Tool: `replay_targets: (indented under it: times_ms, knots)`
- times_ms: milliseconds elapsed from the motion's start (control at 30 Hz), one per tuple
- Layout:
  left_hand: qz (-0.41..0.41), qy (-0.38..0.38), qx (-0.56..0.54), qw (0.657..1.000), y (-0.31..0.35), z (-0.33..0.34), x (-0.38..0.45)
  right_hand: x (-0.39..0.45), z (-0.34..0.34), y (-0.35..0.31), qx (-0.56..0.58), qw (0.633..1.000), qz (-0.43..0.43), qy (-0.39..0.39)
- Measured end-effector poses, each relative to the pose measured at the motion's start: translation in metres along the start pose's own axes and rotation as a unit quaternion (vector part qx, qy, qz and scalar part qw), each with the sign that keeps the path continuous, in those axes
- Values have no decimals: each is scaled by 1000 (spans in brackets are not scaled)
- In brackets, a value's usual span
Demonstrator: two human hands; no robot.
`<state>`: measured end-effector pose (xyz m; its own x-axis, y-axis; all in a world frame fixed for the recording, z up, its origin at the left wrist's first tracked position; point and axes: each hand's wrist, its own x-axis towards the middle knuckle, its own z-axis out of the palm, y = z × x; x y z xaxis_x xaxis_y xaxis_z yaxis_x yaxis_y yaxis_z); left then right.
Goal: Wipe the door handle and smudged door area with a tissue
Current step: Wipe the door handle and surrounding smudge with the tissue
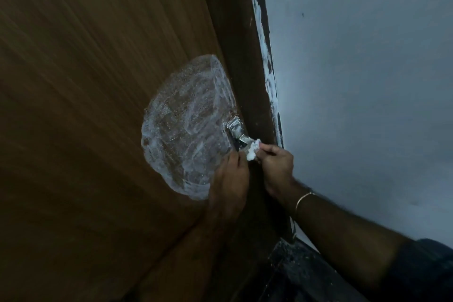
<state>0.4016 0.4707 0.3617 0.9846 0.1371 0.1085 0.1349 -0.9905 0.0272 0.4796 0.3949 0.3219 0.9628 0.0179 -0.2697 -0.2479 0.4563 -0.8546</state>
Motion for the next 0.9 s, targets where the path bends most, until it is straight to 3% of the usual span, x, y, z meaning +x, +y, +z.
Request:
replay_targets:
  times_ms: [67, 167, 267, 400, 433, 633, 733, 767, 900]
  knots:
    - [-13, -1, -12, 1000, 1, 1, -2, 3, -1, 0, -139, 980, -140, 11]
    - [30, 9, 47, 998, 0, 4, -7, 2, -10, -5, -277, 912, -301, -40]
    - [21, 10, 49, 999, 0, 4, -9, 8, -17, -13, -369, 840, -382, -109]
    - [17, 2, 36, 999, 1, 2, -8, 19, -19, -23, -507, 703, -459, -196]
    - [15, 1, 37, 999, 1, 1, -7, 21, -20, -24, -522, 684, -467, -203]
    - [27, 21, 56, 998, -2, 9, -9, 17, -19, -26, -535, 613, -512, -275]
    - [35, 24, 31, 999, -6, 12, -10, 25, -19, -38, -558, 637, -479, -231]
    - [31, 37, 35, 998, -6, 12, -12, 25, -20, -38, -559, 630, -485, -236]
    - [20, 87, 16, 996, -2, 26, -34, 17, -28, -37, -566, 566, -515, -306]
